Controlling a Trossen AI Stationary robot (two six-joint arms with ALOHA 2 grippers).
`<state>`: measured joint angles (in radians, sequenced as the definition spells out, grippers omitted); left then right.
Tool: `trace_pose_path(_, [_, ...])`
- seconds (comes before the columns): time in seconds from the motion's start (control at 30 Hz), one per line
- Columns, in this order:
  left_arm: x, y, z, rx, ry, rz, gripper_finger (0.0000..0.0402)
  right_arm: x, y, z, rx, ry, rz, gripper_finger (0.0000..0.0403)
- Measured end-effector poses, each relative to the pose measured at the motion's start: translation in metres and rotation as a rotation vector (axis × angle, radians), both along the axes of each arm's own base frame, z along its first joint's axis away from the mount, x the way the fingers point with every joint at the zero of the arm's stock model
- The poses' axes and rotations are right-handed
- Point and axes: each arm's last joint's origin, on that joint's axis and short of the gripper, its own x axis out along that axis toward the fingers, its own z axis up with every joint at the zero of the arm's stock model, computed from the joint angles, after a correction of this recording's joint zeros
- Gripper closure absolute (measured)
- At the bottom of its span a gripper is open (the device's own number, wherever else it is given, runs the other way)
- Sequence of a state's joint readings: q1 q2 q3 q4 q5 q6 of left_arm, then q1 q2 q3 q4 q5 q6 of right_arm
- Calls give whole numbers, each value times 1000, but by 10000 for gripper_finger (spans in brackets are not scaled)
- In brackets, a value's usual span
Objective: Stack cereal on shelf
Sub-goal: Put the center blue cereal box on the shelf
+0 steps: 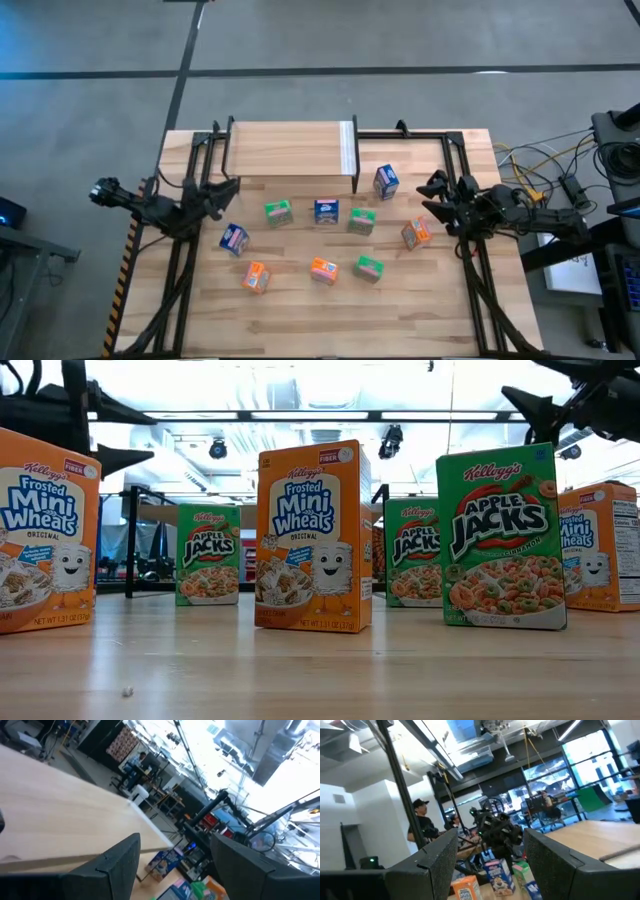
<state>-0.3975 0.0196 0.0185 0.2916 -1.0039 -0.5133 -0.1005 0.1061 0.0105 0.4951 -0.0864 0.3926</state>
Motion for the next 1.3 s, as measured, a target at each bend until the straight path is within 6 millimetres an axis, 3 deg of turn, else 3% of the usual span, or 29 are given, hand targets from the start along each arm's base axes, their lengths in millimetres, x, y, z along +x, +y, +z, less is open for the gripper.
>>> trace_pose_path(0.27, [-4, 1, 12, 56, -73, -6, 175, 13, 2, 0, -121, 54, -24, 189])
trace_pose_path(0.63, [-10, -6, 33, 523, -186, -205, 175, 45, 0, 10, -272, 224, -64, 189])
trace_pose_path(1.3, [-13, -7, 45, 627, -312, -192, 175, 101, -5, 65, -323, 300, -69, 189])
